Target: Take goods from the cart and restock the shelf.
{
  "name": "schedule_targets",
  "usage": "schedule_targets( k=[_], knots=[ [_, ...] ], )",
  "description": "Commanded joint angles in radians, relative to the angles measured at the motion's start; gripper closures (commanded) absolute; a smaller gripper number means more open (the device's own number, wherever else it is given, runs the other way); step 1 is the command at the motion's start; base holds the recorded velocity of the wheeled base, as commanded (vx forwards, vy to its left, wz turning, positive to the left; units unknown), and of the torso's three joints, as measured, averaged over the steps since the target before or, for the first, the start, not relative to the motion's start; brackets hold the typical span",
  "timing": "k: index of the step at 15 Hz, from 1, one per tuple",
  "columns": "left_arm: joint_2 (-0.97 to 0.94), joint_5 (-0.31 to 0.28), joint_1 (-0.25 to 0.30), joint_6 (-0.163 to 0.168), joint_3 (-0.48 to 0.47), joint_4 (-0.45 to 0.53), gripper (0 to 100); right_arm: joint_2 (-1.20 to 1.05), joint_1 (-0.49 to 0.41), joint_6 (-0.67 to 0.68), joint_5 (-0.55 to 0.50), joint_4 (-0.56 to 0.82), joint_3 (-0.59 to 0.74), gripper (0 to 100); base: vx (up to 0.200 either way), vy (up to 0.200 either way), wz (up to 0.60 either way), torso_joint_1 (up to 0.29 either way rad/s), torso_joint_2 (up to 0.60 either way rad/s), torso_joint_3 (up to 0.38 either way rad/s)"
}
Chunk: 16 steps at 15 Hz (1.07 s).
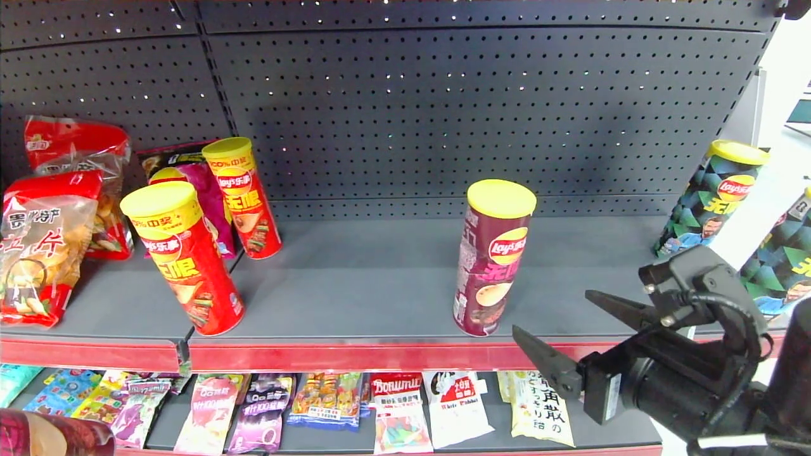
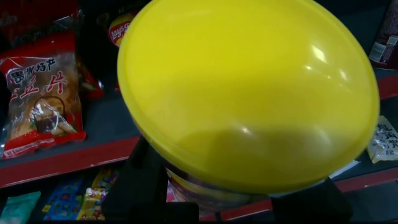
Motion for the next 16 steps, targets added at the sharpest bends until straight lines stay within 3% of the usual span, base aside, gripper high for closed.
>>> schedule_targets(
  k=[1,5,8,9,11,13,16],
  knots=[
    [0.017,-0.001,-0.001,0.000,0.000,0.000,100,-0.068,-0.012,-0.001,0.000,0.000,0.049,0,0.000,0.000,0.00,0.000,0.00,0.000],
    [0.041,-0.012,-0.001,0.001,0.000,-0.002,100,-0.192,-0.093,-0.021,0.000,0.006,0.101,0,0.000,0.000,0.00,0.000,0.00,0.000],
    [0.063,-0.022,-0.001,0.001,-0.004,-0.003,100,-0.331,-0.156,-0.076,-0.001,0.013,0.210,0,0.000,0.000,0.00,0.000,0.00,0.000],
    [0.063,-0.036,-0.002,0.001,-0.002,-0.003,100,-0.402,-0.249,-0.081,0.009,0.047,0.256,0,0.000,0.000,0.00,0.000,0.00,0.000],
    [0.064,-0.056,-0.001,0.001,-0.004,-0.003,100,-0.509,-0.349,-0.081,0.080,0.147,0.264,0,0.000,0.000,0.00,0.000,0.00,0.000],
    [0.077,-0.102,-0.002,0.001,-0.010,-0.005,100,-0.733,-0.510,-0.084,0.230,0.412,0.247,0,0.000,0.000,0.00,0.000,0.00,0.000],
    [0.080,-0.134,-0.002,0.001,-0.014,-0.006,100,-1.034,-0.559,-0.094,0.266,0.747,0.195,0,0.000,0.000,0.00,0.000,0.00,0.000]
  ],
)
